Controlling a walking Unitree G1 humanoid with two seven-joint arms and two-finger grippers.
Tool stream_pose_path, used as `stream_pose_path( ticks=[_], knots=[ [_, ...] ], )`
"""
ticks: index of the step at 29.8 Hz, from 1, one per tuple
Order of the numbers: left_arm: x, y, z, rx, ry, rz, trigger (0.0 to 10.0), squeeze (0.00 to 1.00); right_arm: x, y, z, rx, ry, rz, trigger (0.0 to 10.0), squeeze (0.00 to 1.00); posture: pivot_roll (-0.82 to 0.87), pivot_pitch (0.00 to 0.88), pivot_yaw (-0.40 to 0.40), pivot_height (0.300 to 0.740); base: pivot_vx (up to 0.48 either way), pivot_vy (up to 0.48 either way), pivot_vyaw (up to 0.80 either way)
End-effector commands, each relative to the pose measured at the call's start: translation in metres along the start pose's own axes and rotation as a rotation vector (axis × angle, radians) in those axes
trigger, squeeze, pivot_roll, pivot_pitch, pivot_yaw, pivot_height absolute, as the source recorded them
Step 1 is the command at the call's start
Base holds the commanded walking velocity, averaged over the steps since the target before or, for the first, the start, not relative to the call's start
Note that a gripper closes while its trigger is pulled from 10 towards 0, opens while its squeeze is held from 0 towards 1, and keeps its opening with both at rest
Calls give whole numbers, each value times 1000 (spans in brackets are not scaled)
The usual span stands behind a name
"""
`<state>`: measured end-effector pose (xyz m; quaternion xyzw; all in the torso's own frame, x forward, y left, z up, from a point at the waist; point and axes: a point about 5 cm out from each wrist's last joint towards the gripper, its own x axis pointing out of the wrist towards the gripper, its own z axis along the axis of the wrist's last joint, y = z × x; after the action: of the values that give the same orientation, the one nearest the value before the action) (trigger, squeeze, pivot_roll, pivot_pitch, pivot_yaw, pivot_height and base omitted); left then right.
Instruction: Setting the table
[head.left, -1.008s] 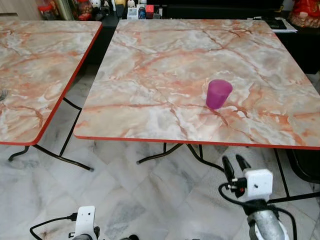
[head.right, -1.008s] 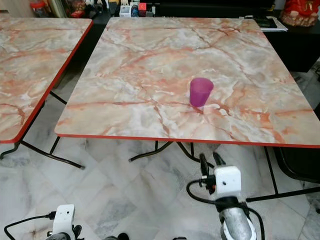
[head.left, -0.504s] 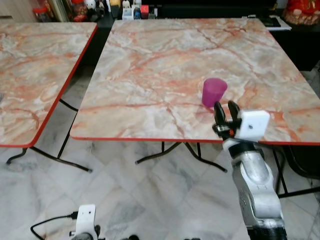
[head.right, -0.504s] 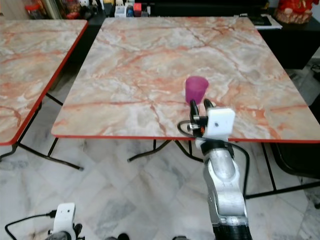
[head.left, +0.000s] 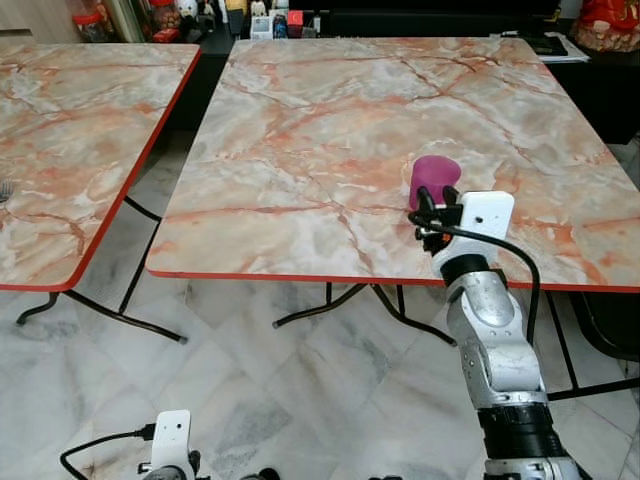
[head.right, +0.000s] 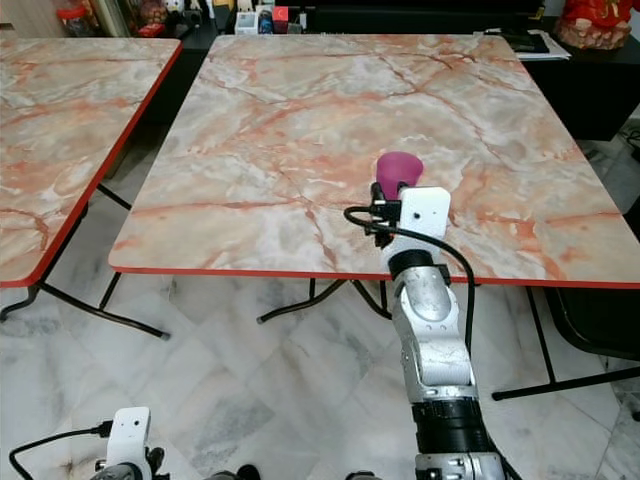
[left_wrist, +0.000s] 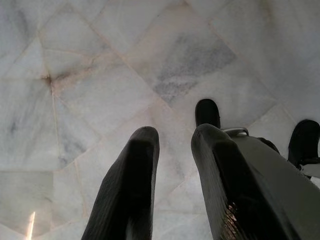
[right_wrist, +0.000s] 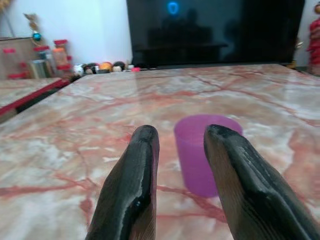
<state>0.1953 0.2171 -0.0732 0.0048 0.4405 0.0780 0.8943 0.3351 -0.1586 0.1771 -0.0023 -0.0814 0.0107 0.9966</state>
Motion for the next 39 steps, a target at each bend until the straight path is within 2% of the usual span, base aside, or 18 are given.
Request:
stream_pose_path(
  ticks=[1,8,15,19,26,39],
  knots=[
    [-2,3,-11,3,37,16,10000,0,3,-1,1,15,-3,-12,10000,0,-112,151,37,740,0,326,0],
    [-2,4,-10,11,32,21,10000,0,5,-3,2,21,-9,-24,10000,0,-112,149,39,740,0,320,0],
    [-2,3,-8,18,15,19,10000,0,6,-4,3,23,-14,-30,10000,0,-110,147,40,740,0,0,0],
    [-2,3,-8,-5,9,14,10000,0,9,-4,5,37,-21,-42,10000,0,-108,146,42,740,0,0,0],
    [-2,4,-8,7,13,16,10000,0,11,-6,4,39,-9,-53,10000,0,-109,145,43,740,392,0,-549],
    [-2,3,-9,6,17,11,10000,0,12,2,7,10,-33,-10,10000,0,-106,146,41,740,450,0,0]
  ],
)
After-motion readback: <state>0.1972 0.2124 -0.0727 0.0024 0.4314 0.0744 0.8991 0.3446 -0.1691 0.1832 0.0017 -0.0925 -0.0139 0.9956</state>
